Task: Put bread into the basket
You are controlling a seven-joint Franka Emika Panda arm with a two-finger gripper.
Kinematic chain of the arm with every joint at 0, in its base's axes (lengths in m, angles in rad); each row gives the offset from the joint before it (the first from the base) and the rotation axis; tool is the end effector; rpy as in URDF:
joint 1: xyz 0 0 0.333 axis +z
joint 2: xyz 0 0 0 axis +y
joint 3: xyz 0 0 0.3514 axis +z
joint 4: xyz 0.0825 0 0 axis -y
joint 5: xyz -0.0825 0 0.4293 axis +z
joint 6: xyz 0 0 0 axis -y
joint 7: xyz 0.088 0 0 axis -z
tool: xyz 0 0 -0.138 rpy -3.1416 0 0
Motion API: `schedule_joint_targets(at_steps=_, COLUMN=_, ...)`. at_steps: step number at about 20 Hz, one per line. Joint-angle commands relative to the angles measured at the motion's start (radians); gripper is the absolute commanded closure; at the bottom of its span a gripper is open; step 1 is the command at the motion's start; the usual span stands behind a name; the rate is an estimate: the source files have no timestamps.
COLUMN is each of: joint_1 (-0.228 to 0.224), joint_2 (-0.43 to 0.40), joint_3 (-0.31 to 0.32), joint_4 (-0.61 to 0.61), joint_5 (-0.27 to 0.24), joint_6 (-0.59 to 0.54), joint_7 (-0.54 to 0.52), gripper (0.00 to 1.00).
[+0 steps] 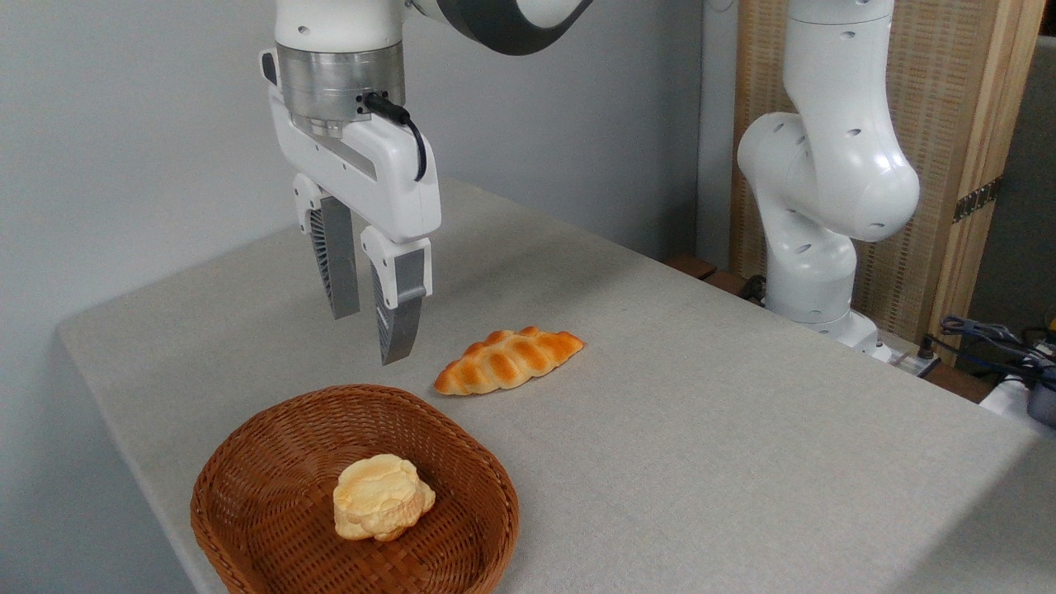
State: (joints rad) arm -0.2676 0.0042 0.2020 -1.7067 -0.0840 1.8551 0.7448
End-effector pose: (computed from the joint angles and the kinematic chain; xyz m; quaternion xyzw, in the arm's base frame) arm 0.6256 -0.0504 0.5823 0.9193 -0.3847 0.0814 0.0143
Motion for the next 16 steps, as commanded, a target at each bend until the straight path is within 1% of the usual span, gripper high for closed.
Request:
schedule_joint_targets(at_steps=1, joint_1=-0.004, joint_2=0.003, joint_3=-0.004, joint_4=0.01, joint_5=-0.013, joint_6=-0.022, joint_7=-0.004, gripper=0.0)
schedule_joint_targets(at_steps=4, joint_1=-0.004, joint_2=0.002, joint_3=-0.006, joint_4=0.01, joint_5=-0.013, joint_6=-0.027, joint_7=-0.012, gripper=0.0)
schedule_joint_targets(at_steps=5, joint_1=-0.004, joint_2=0.0, joint_3=-0.019, joint_4=0.012, joint_5=-0.014, joint_6=-0.028, joint_7=-0.016, gripper=0.0)
schedule_joint_targets(at_steps=7, joint_1=-0.004, joint_2=-0.003, joint_3=-0.067, joint_4=0.012, joint_5=-0.013, joint_6=-0.028, joint_7=-0.03, gripper=0.0)
schedule_joint_targets(at_steps=8, joint_1=-0.002, joint_2=-0.003, joint_3=-0.075, joint_4=0.012, joint_5=-0.011, joint_6=-0.024, joint_7=-0.035, gripper=0.0)
schedule_joint_targets(at_steps=11, joint_1=-0.002, joint_2=-0.007, joint_3=-0.069, joint_4=0.019, joint_5=-0.01, joint_6=-0.017, joint_7=-0.032, gripper=0.0)
schedule_joint_targets(at_steps=14, joint_1=0.008, joint_2=-0.01, joint_3=-0.059, joint_4=0.033, joint_5=-0.011, joint_6=-0.019, joint_7=-0.03, gripper=0.0)
schedule_joint_targets(at_steps=16, joint_1=0.01, joint_2=-0.01, joint_3=-0.032, joint_4=0.035, joint_5=-0.013, joint_6=-0.017, joint_7=-0.025, gripper=0.0)
